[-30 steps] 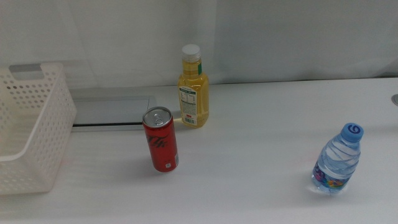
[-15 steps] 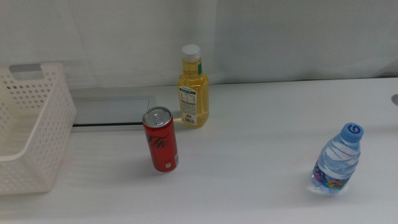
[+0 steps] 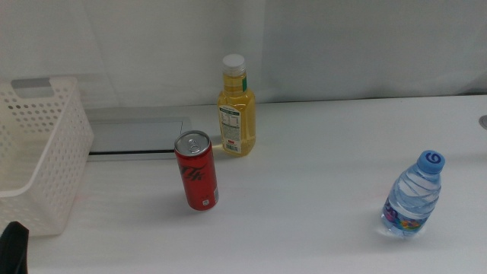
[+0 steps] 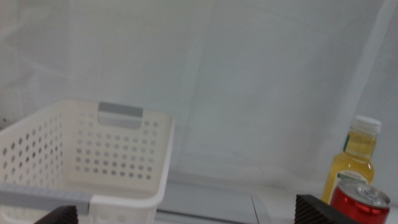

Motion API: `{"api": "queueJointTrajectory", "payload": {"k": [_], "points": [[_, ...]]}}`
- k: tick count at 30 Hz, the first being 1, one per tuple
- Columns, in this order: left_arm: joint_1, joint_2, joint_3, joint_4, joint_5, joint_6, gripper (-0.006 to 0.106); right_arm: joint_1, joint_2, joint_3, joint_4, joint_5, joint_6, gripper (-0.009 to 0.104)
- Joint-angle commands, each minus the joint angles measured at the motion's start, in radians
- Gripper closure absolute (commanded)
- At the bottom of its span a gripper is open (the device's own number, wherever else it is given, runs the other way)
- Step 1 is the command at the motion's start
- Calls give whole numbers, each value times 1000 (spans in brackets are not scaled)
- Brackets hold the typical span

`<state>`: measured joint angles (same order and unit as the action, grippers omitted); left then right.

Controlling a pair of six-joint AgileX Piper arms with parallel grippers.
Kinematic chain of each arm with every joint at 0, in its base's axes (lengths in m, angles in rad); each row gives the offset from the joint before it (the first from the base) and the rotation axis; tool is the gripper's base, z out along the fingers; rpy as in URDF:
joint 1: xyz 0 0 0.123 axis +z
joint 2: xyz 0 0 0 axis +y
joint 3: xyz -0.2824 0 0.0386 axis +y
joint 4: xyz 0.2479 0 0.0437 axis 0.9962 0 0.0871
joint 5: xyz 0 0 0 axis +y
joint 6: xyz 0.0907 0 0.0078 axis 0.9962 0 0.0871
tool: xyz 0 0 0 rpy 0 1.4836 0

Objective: Use arms to grab the bottles and put them into the dustbin to the left of the table.

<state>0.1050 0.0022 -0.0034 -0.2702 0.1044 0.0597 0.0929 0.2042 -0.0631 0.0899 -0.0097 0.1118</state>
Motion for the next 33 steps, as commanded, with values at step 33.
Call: {"api": "queueJointTrajectory", "payload": {"k": [33], "points": [[-259,608,-503,-73,-200,97,12,-4,-4,7,0,-20,0,-8]]}}
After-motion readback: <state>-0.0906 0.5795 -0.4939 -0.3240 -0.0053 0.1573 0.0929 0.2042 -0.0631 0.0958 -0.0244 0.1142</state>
